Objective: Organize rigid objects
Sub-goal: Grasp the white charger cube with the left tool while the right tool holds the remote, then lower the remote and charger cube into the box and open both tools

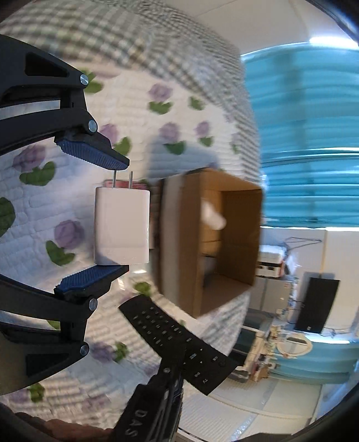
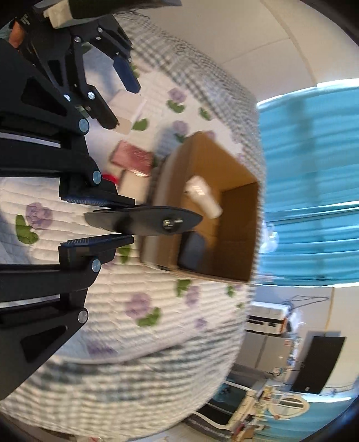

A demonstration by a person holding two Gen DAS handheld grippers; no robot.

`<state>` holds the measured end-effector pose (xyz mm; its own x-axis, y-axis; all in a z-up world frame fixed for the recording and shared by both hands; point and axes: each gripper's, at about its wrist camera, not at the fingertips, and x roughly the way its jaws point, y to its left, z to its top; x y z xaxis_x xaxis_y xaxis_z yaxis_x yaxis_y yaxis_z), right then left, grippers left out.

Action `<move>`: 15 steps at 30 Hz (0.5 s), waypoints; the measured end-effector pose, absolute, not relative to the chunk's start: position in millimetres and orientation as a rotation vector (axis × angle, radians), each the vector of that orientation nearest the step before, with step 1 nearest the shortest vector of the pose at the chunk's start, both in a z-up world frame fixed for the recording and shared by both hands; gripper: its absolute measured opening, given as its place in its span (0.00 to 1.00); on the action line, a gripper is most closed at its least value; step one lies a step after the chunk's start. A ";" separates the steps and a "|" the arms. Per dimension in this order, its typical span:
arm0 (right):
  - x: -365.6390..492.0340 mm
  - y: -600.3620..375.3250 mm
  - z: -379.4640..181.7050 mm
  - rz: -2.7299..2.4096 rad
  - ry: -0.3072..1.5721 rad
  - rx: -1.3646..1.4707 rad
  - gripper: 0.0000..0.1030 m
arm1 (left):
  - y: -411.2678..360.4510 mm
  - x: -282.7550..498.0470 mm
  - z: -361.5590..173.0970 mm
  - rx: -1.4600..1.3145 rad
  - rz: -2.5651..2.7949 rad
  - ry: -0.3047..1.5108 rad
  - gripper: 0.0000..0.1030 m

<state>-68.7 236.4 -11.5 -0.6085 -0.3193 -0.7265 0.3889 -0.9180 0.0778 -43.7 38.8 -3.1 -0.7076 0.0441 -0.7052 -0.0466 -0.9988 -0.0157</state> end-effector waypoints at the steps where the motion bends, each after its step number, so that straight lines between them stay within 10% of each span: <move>1: -70.9 236.8 -2.8 -2.514 0.123 1.089 0.18 | 38.6 -46.0 5.4 -1.157 2.862 0.005 0.67; 15: -144.9 225.3 71.5 -2.569 0.134 0.930 0.18 | 49.6 -148.6 55.6 -1.007 2.933 0.056 0.67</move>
<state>-144.9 225.3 71.5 -0.6968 -0.3392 -0.6320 0.4032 -0.9139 0.0460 -148.6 49.6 55.6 -0.7883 0.0264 -0.6148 -0.0499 -0.9985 0.0211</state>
